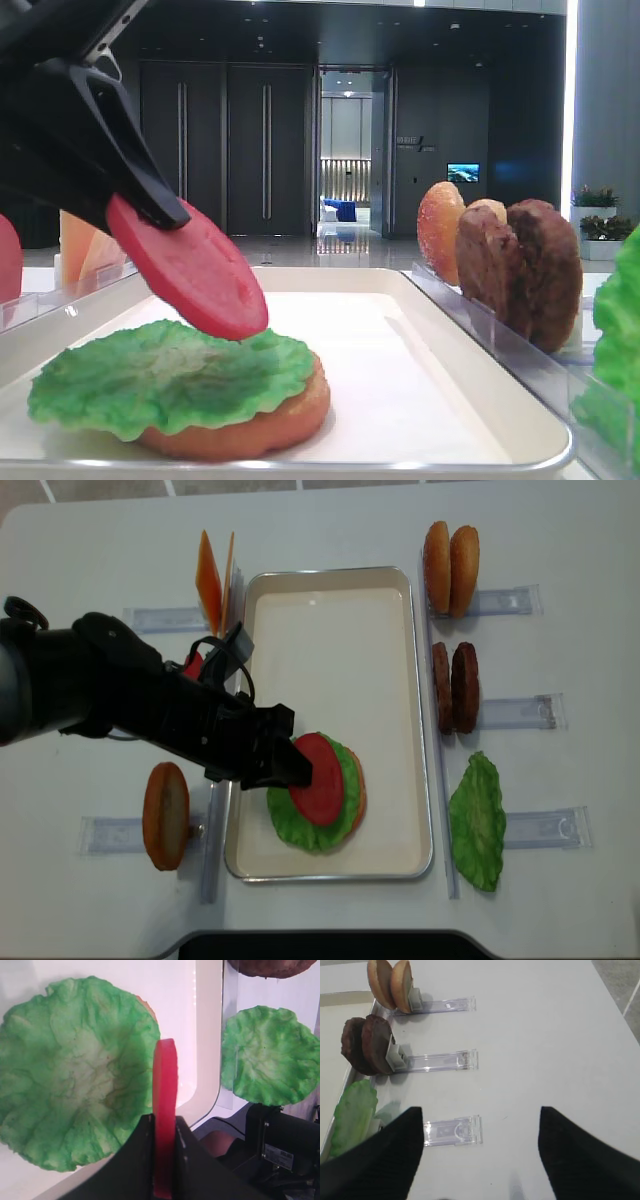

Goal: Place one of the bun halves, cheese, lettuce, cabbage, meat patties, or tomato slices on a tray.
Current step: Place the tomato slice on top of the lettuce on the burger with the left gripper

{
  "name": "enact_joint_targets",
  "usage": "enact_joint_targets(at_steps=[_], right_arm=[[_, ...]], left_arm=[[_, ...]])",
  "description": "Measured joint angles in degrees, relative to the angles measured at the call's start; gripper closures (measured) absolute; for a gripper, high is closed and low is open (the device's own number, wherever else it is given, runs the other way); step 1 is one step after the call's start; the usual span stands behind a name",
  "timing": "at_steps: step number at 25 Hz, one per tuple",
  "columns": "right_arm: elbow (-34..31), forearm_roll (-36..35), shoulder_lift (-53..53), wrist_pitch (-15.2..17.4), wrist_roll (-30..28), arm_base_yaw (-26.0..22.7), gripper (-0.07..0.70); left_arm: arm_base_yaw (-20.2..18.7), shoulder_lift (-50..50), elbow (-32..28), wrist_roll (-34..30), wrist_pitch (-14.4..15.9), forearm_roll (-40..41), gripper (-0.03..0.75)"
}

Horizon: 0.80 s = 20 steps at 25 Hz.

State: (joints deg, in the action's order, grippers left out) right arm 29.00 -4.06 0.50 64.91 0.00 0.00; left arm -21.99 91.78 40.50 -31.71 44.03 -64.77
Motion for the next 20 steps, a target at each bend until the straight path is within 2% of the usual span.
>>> enact_joint_targets(at_steps=[20], right_arm=[[0.0,0.0,0.0,0.0,0.0,0.0,0.166]], left_arm=[[0.0,2.4,0.0,-1.5,-0.7,-0.9,0.668]])
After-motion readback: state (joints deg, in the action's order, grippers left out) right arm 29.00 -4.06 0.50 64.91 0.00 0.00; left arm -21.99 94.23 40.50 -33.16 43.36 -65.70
